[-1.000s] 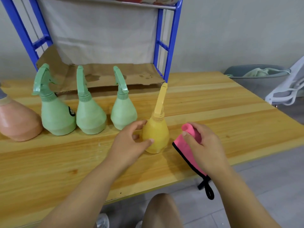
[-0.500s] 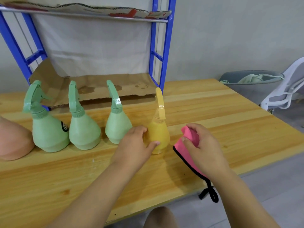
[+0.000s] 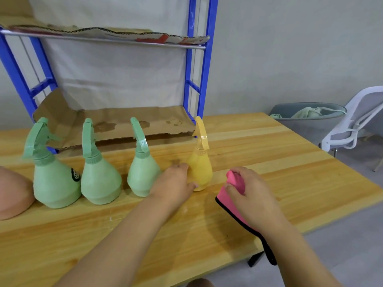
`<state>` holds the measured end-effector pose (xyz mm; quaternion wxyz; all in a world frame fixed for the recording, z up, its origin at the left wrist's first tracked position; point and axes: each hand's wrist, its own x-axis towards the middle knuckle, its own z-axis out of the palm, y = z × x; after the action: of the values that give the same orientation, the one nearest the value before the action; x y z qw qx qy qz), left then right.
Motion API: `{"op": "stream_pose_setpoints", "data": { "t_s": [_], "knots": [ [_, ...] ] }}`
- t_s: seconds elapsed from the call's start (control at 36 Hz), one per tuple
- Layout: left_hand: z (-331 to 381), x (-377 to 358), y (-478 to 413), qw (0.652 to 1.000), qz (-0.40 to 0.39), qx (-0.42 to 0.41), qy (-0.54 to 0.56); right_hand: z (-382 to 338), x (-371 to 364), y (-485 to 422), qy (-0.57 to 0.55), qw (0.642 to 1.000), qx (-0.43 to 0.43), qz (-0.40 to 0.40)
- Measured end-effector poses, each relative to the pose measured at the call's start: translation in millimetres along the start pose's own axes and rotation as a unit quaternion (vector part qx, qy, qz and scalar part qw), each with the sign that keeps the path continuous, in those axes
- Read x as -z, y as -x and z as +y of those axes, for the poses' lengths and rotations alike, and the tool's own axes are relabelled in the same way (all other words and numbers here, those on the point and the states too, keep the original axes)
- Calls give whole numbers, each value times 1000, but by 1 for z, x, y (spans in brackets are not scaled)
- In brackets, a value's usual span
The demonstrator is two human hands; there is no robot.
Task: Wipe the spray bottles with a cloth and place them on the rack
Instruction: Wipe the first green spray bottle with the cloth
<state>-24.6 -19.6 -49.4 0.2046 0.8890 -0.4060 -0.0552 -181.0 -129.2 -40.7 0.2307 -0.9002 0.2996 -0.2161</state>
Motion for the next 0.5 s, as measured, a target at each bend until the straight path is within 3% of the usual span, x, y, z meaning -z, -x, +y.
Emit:
{"op": "stream_pose_setpoints", "data": {
  "t_s": [0.25, 0.5],
  "knots": [
    [-39, 16, 47, 996, 50, 19, 71, -19, -10, 0, -32, 999, 27, -3],
    [-73, 41, 42, 962, 217, 61, 156, -47, -22, -8, -37, 998, 57, -12]
  ]
}}
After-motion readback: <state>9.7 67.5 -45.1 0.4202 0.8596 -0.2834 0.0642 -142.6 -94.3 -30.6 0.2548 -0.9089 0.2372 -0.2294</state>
